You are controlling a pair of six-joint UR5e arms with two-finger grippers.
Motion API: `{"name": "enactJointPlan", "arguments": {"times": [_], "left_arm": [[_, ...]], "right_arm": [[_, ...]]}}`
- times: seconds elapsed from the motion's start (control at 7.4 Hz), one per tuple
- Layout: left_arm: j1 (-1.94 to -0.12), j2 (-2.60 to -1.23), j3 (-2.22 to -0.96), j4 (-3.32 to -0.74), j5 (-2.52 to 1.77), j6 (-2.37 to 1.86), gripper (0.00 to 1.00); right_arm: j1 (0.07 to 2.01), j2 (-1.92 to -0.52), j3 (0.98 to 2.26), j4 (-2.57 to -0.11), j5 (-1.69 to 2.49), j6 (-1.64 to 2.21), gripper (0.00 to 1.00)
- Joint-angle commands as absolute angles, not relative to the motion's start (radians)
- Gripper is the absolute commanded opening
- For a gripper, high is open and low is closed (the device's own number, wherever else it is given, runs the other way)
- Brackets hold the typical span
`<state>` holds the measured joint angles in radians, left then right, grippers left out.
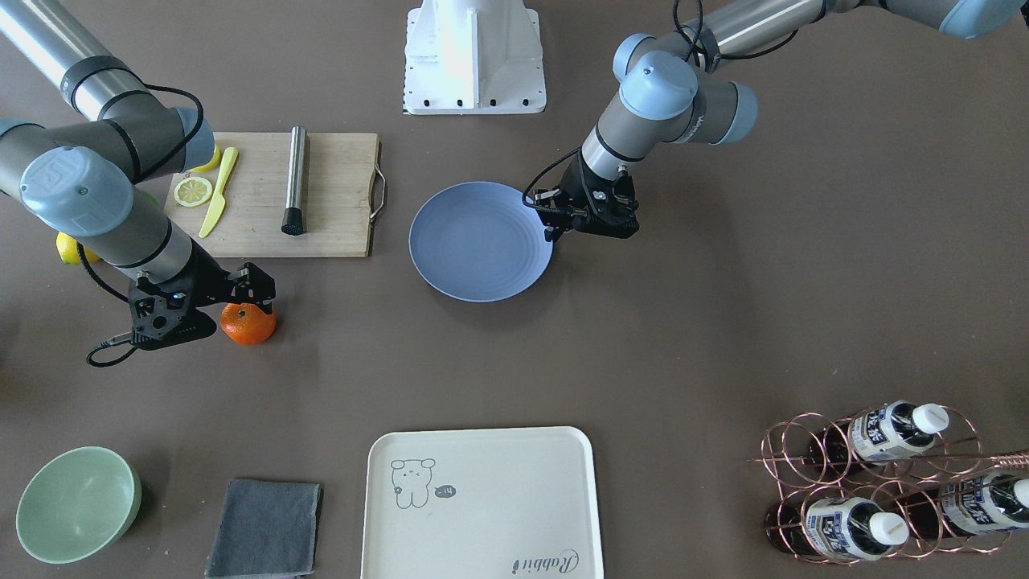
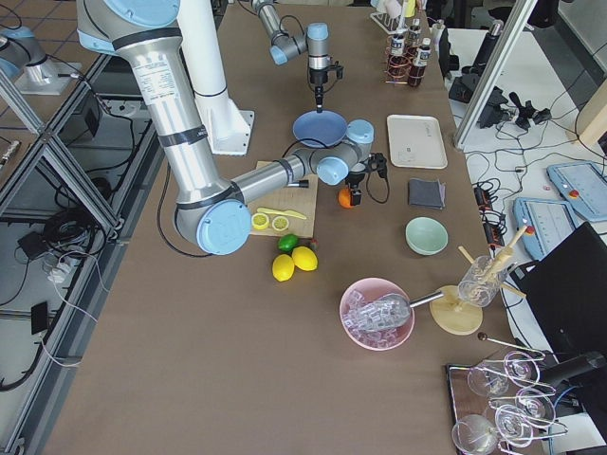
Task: Pick orange to plate
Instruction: 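Close the right gripper on the orange while the left gripper holds the plate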
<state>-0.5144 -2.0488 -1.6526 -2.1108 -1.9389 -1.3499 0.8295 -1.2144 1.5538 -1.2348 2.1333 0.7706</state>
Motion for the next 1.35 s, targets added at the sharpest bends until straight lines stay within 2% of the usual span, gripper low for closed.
{"name": "enactJointPlan", "arguments": {"times": [0.0, 0.14, 0.27, 0.41, 0.81, 1.22], "left_arm": [[-0.514, -2.049, -1.657, -2.111, -1.939, -1.35, 0.25], [-0.514, -2.049, -1.657, -2.111, -1.937, -1.35, 0.47], [-0.514, -2.049, -1.657, -2.111, -1.937, -1.35, 0.64], [-0.514, -2.049, -1.657, -2.111, -1.937, -1.35, 0.72], [-0.584, -2.033, -1.658, -2.111, -1.942, -1.33, 0.76], [-0.759, -1.902, -1.66, -2.111, -2.049, -1.047, 0.79]], "right_arm": [[0.819, -1.213, 1.536, -1.235, 2.123, 0.772, 1.0], [0.819, -1.212, 1.536, -1.236, 2.125, 0.775, 0.77], [0.819, -1.212, 1.534, -1.238, 2.125, 0.775, 0.38], [0.822, -1.195, 1.532, -1.241, 2.129, 0.775, 0.0], [0.79, -1.062, 1.558, -1.296, 2.137, 0.926, 0.0], [0.622, -0.927, 1.56, -1.299, 2.025, 1.188, 0.0]]}}
